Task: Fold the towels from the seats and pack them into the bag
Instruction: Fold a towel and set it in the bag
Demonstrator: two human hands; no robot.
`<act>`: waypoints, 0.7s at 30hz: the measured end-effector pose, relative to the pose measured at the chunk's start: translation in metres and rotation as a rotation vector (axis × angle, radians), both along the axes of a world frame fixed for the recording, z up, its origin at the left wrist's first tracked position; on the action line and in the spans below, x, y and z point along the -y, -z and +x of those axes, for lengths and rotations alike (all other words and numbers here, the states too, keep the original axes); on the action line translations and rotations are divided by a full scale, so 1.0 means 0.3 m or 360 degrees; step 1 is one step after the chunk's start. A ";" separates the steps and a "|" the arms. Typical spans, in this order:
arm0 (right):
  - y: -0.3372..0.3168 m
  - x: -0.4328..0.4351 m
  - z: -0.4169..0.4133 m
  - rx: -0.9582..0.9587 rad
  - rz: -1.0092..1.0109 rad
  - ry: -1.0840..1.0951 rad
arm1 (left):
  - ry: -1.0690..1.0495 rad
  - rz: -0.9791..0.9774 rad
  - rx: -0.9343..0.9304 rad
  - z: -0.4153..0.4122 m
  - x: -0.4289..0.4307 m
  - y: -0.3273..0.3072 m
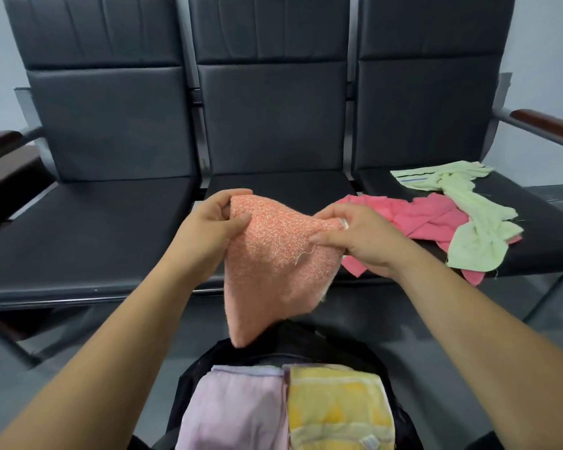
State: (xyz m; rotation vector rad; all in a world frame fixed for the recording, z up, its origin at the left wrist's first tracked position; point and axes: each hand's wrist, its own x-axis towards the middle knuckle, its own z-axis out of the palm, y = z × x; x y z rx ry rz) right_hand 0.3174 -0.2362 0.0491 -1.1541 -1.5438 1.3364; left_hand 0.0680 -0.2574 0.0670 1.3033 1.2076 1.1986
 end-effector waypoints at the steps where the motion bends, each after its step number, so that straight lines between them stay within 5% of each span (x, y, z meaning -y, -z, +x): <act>1: 0.006 -0.001 -0.002 0.0009 0.0034 0.0033 | -0.0070 0.0161 -0.0334 -0.008 0.003 0.001; 4: 0.007 -0.006 -0.015 0.0104 0.0176 0.0104 | -0.0137 0.0465 -0.0907 -0.023 -0.001 0.017; 10: -0.009 0.002 -0.019 -0.0445 -0.0098 0.0471 | 0.0245 -0.0205 0.0093 -0.002 -0.008 0.050; 15: -0.005 -0.023 0.019 -0.0905 -0.0507 0.0401 | 0.0461 -0.0295 -0.0015 0.018 0.000 0.077; 21: -0.024 0.015 0.046 -0.0683 -0.0459 -0.0102 | 0.0120 -0.0311 0.0275 0.054 -0.002 0.066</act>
